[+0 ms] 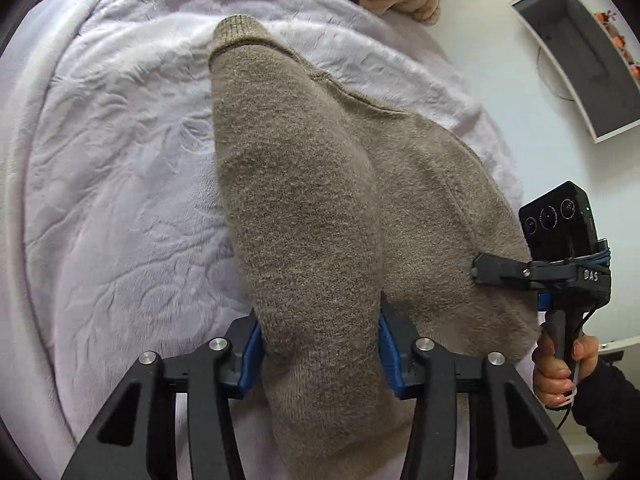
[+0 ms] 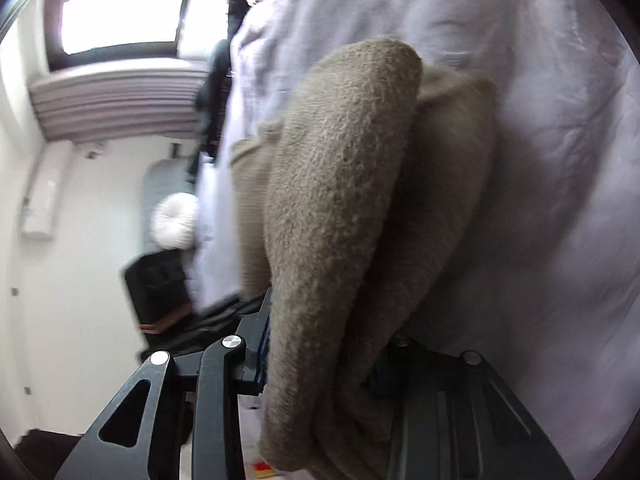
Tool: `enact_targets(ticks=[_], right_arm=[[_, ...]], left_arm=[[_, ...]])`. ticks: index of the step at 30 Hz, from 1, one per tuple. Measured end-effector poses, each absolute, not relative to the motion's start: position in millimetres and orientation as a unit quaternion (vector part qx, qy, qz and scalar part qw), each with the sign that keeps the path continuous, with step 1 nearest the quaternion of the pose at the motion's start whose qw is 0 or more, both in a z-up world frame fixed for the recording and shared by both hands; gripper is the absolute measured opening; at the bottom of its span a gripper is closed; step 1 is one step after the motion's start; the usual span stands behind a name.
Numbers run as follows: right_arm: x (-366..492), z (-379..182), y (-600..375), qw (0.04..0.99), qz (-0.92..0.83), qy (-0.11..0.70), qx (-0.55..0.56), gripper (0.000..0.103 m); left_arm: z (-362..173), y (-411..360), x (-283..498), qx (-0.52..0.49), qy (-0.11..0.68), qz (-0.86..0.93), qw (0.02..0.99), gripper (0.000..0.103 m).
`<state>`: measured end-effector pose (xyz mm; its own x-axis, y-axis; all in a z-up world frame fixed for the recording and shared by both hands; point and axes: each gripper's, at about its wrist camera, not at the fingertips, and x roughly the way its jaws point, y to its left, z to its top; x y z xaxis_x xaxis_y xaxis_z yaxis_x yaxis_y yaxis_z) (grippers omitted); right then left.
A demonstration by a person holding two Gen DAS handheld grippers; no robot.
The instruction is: Fold small clothes
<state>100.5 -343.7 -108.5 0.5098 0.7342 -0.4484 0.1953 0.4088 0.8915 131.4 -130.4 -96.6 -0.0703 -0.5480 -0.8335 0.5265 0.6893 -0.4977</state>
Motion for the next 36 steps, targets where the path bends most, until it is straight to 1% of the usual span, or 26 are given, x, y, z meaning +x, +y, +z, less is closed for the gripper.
enact_targets(ticks=[5, 7, 11, 15, 19, 21, 22, 23, 24, 26, 33, 36], right_arm=[[89, -78, -310, 0.692, 0.230, 0.443, 0.522, 0.037], [80, -70, -297, 0.687, 0.239, 0.440, 0.526, 0.037], [61, -65, -257, 0.677, 0.259, 0.450, 0.521, 0.037], [55, -80, -218, 0.672, 0.262, 0.491, 0.489, 0.038], [61, -102, -197, 0.691, 0.208, 0.567, 0.398, 0.038], [60, -111, -193, 0.701, 0.163, 0.604, 0.341, 0.042], [60, -113, -193, 0.706, 0.146, 0.615, 0.320, 0.047], [59, -113, -194, 0.714, 0.126, 0.621, 0.299, 0.051], [60, -109, -196, 0.722, 0.114, 0.622, 0.283, 0.059], [56, -104, -196, 0.743, 0.078, 0.625, 0.228, 0.063], [32, -85, -168, 0.759, 0.029, 0.630, 0.166, 0.063], [15, -82, -166, 0.750, 0.002, 0.636, 0.182, 0.063]], left_arm=[[-61, -112, 110, -0.004, 0.602, -0.397, 0.693, 0.046], [-48, -92, 99, -0.005, 0.601, -0.393, 0.696, 0.046], [-38, -51, 75, 0.002, 0.608, -0.373, 0.701, 0.046], [-58, -20, 44, 0.011, 0.631, -0.325, 0.704, 0.047], [-95, 3, 29, 0.009, 0.662, -0.269, 0.700, 0.047], [-103, 15, 24, -0.005, 0.656, -0.258, 0.709, 0.053], [-104, 18, 23, -0.011, 0.654, -0.257, 0.711, 0.057], [-106, 21, 23, -0.013, 0.653, -0.252, 0.714, 0.063], [-105, 22, 24, -0.009, 0.651, -0.247, 0.718, 0.065], [-104, 30, 22, 0.002, 0.644, -0.240, 0.726, 0.072], [-95, 40, 11, 0.023, 0.639, -0.216, 0.738, 0.073], [-88, 41, 9, 0.026, 0.647, -0.195, 0.737, 0.073]])
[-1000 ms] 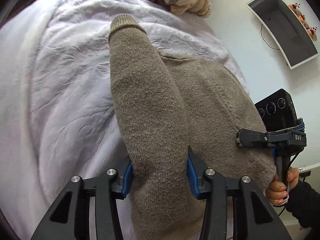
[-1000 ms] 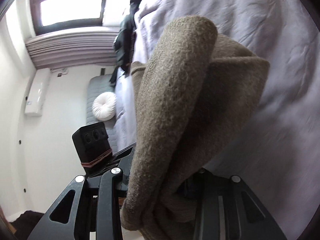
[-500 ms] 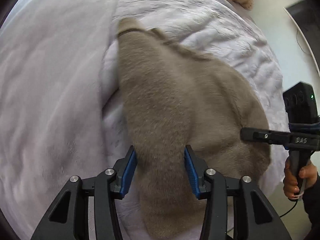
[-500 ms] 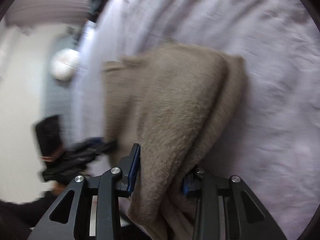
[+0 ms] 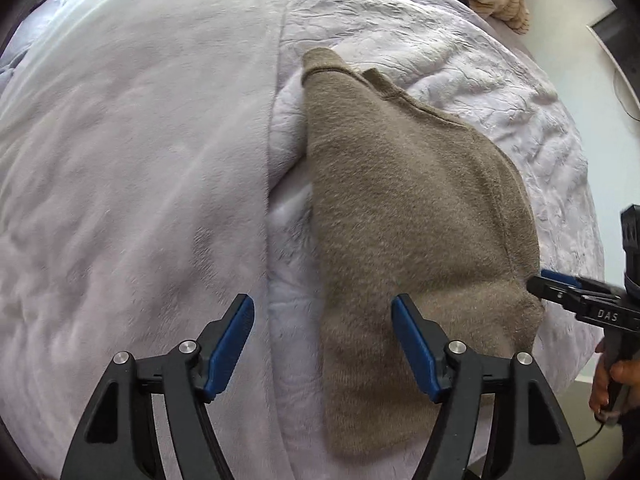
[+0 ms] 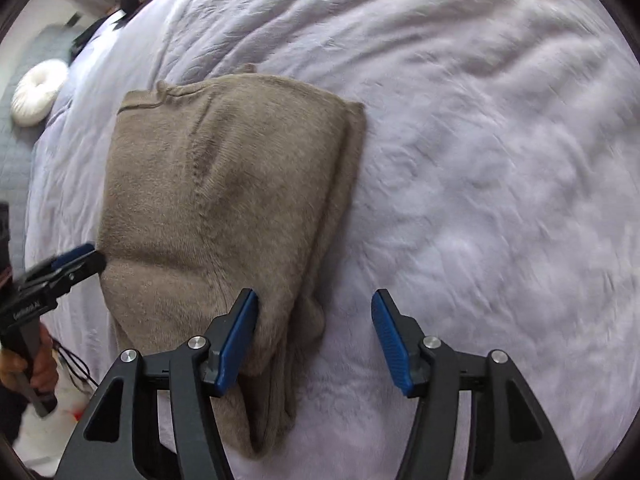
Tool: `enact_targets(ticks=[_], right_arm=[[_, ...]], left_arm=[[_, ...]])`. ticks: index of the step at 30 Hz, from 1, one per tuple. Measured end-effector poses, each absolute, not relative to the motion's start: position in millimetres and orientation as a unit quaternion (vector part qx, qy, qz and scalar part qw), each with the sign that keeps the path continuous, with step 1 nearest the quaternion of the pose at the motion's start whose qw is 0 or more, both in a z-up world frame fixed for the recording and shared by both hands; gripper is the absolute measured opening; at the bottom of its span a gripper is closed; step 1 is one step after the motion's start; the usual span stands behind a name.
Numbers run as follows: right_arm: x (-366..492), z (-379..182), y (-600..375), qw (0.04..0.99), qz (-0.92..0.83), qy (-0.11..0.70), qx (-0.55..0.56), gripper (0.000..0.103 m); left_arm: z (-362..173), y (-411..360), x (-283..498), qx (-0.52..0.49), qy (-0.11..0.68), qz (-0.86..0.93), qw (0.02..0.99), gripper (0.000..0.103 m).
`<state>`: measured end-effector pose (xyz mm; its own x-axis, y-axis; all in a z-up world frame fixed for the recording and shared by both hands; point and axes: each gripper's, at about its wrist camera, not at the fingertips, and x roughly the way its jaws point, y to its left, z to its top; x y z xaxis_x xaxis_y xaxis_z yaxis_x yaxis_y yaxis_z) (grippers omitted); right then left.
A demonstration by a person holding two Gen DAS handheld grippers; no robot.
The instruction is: Fold small clothes
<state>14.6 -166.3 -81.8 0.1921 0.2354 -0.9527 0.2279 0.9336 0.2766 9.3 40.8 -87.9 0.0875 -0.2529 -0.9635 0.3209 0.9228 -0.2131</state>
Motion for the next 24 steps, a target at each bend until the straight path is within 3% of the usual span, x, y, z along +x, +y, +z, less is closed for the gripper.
enact_targets(ticks=[3, 5, 6, 9, 11, 12, 21, 23, 24], right_arm=[[7, -76, -177, 0.740, -0.030, 0.635, 0.222, 0.065], [-2, -66, -179, 0.739, -0.038, 0.628, 0.241, 0.082], [-5, -60, -175, 0.741, -0.040, 0.625, 0.243, 0.085], [-2, -52, -169, 0.746, -0.044, 0.620, 0.241, 0.085], [-2, -47, -156, 0.743, -0.049, 0.620, 0.247, 0.085], [0, -45, -148, 0.742, -0.049, 0.620, 0.252, 0.085], [-4, -35, -136, 0.745, -0.057, 0.624, 0.229, 0.087], [-4, -37, -133, 0.742, -0.059, 0.627, 0.230, 0.103], [-5, -37, -131, 0.742, -0.062, 0.627, 0.229, 0.103]], left_arm=[[-77, 40, 2, 0.044, 0.649, -0.178, 0.738, 0.073], [-71, 40, -3, 0.047, 0.652, -0.172, 0.737, 0.073], [-68, 39, -6, 0.051, 0.654, -0.167, 0.736, 0.073], [-63, 37, -12, 0.065, 0.658, -0.153, 0.735, 0.074], [-63, 34, -16, 0.073, 0.661, -0.150, 0.732, 0.094], [-61, 35, -18, 0.071, 0.658, -0.149, 0.735, 0.096], [-54, 38, -24, 0.058, 0.665, -0.138, 0.731, 0.096], [-55, 39, -24, 0.060, 0.669, -0.135, 0.729, 0.096], [-56, 39, -24, 0.061, 0.670, -0.133, 0.728, 0.096]])
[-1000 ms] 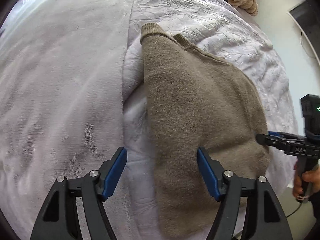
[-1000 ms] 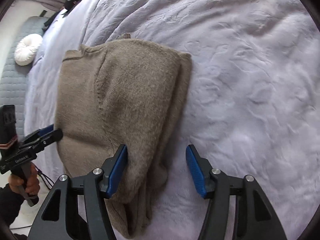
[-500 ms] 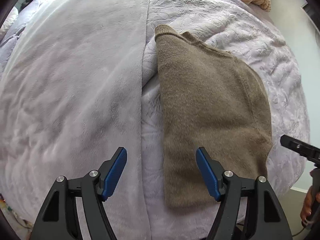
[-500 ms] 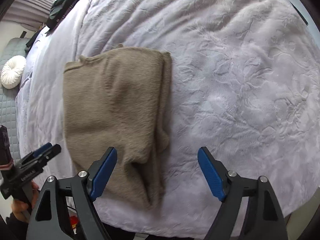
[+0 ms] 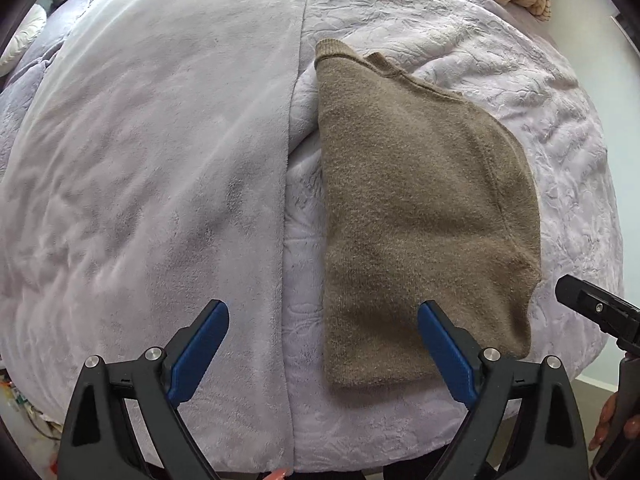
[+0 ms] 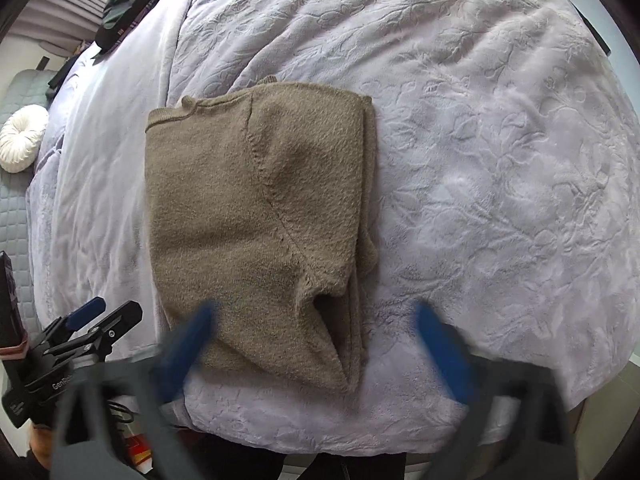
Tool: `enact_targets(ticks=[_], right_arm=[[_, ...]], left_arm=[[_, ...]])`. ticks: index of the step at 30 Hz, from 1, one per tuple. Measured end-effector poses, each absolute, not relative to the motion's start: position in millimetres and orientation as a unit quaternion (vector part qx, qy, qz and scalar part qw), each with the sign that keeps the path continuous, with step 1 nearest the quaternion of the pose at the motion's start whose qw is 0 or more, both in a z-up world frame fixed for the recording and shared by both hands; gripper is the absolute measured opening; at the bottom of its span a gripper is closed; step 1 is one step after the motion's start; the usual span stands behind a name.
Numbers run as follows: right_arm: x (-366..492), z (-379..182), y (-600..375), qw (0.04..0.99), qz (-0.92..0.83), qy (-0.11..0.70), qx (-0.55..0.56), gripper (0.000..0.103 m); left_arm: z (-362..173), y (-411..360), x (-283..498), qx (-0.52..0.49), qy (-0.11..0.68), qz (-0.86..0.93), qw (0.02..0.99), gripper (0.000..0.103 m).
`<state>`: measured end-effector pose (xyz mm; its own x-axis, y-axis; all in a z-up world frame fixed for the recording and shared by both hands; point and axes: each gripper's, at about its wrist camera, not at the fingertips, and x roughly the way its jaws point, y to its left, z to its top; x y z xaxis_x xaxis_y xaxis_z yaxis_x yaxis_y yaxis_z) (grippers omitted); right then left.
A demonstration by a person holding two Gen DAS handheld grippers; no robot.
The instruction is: Fold small clothes
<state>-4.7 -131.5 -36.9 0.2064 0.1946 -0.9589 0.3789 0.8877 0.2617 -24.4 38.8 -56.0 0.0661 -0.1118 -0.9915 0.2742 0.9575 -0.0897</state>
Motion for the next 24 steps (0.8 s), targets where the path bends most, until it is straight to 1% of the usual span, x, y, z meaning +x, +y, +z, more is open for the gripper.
enact_targets(ticks=[15, 24], right_arm=[[-4, -32, -119, 0.745, -0.109, 0.636, 0.170, 0.103], [-3, -28, -115, 0.746, -0.131, 0.637, 0.144, 0.103]], left_arm=[[-49, 31, -35, 0.138, 0.660, -0.104, 0.731, 0.096], [-45, 32, -33, 0.126, 0.665, -0.102, 0.729, 0.096]])
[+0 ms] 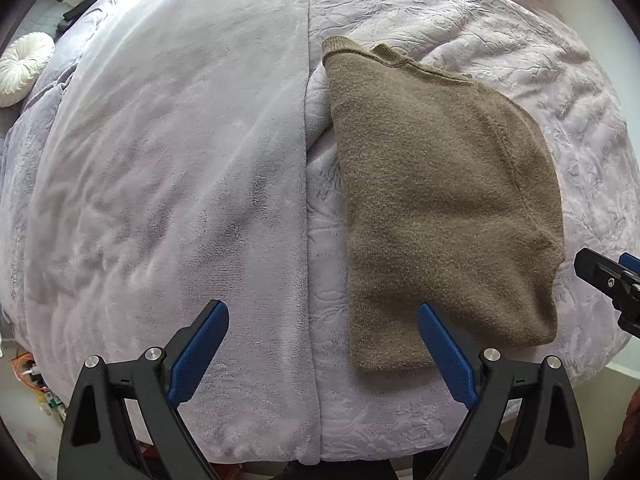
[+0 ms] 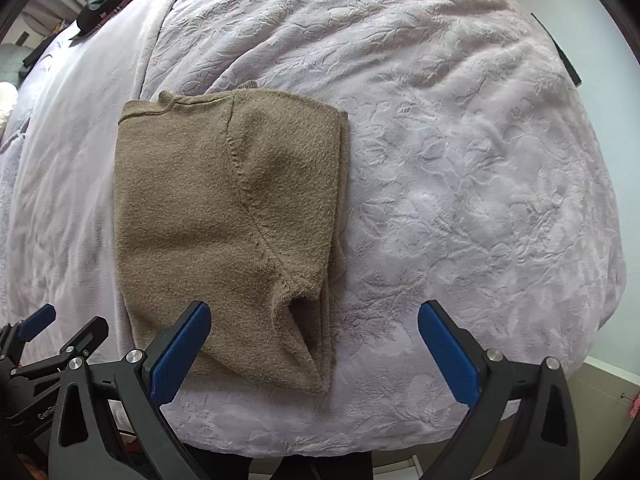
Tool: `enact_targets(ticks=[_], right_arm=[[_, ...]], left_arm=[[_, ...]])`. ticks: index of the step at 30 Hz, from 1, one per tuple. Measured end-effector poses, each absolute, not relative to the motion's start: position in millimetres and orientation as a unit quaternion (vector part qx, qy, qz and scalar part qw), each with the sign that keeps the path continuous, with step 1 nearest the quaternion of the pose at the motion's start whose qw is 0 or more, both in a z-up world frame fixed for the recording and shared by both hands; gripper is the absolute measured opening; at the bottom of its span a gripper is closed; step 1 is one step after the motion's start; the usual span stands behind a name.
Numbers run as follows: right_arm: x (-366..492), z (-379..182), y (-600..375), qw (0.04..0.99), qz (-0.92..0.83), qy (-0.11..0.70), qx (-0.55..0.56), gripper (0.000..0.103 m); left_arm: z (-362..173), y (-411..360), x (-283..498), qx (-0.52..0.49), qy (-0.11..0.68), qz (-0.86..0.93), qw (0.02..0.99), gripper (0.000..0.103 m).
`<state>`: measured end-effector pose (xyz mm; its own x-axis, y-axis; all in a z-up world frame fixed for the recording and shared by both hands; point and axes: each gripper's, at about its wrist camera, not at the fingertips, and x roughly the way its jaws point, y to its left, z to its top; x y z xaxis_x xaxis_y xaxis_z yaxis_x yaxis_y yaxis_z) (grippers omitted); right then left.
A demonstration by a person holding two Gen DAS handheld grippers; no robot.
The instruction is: Fold small clothes
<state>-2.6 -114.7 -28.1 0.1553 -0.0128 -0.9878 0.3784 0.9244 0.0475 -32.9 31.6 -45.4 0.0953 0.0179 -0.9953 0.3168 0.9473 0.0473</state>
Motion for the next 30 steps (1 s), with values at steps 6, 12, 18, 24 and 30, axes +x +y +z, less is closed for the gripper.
enact_targets(ticks=[6, 12, 18, 24, 30], right_arm=[[0.4, -25.5, -110.2, 0.748, -0.135, 0.636, 0.130, 0.103], [0.8, -25.6, -108.3, 0.748, -0.135, 0.638, 0.128, 0.103], [0.4, -25.5, -107.4, 0.746, -0.138, 0.638, 0.130, 0.103], [1.8, -24.8, -107.1, 0.747, -0.137, 0.638, 0.128, 0.103], [2.4, -22.3, -105.6, 0.748, -0.137, 0.637, 0.126, 0.103]], left_arm=[[-43.5, 32.7, -30.5, 0.120, 0.663, -0.097, 0.732, 0.096], [-40.4, 29.4, -30.9, 0.126, 0.657, -0.100, 0.736, 0.096], [-38.1, 28.3, -31.2, 0.126, 0.656, -0.098, 0.738, 0.096], [-37.8, 29.0, -30.1, 0.126, 0.656, -0.100, 0.737, 0.096], [-35.6, 28.6, -29.5, 0.130, 0.653, -0.100, 0.739, 0.096]])
